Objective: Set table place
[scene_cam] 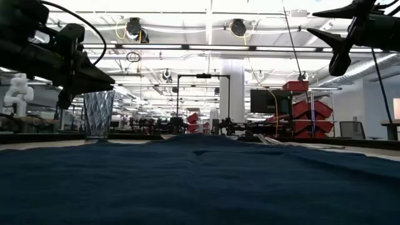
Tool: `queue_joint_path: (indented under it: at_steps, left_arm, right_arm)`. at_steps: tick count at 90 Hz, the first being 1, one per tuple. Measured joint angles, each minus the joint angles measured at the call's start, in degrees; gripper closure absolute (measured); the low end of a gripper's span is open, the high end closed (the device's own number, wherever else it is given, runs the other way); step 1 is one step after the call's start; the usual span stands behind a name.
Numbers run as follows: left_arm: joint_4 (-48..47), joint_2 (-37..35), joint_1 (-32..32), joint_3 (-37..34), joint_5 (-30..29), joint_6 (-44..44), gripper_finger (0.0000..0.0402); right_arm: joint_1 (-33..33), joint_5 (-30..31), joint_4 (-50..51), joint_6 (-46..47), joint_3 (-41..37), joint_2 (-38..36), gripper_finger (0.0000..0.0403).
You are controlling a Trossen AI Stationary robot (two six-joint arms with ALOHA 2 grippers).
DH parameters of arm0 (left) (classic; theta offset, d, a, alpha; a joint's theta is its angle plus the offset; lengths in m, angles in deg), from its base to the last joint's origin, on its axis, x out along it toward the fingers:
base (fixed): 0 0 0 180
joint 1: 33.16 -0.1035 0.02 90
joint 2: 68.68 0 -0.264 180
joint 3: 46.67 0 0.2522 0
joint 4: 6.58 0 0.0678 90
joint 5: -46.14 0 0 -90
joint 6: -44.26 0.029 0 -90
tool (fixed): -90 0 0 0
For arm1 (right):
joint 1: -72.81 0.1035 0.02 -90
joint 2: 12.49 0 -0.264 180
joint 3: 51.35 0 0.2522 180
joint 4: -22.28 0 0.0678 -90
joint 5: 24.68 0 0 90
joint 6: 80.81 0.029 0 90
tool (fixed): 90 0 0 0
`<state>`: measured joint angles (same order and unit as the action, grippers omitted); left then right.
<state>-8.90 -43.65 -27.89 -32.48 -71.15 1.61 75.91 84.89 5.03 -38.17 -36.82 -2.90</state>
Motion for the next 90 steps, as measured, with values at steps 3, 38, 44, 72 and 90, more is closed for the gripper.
queue_joint_path:
  at_steps: [3,38,44,72,90]
  left_arm:
    - [0.00,0.02,-0.01,0.00,0.02,0.00,0.0341]
    - [0.02,0.00,0.00,0.00,0.02,0.00,0.0341]
    - [0.02,0.02,-0.02,0.00,0.00,0.00,0.0341]
    - [0.01,0.00,-0.01,0.00,0.01,0.00,0.0341]
    - [0.01,0.01,0.00,0.00,0.01,0.00,0.0341]
  right_arm:
    - [-0.01,0.00,0.00,0.00,0.01,0.00,0.0275]
    - [-0.01,0.00,0.00,-0.17,0.01,0.00,0.0275]
    - [0.01,0.00,0.00,0.01,0.01,0.01,0.0275]
    - [-0.01,0.00,0.00,0.24,0.01,0.00,0.0275]
    - [0.01,0.00,-0.05,0.26,0.01,0.01,0.0275]
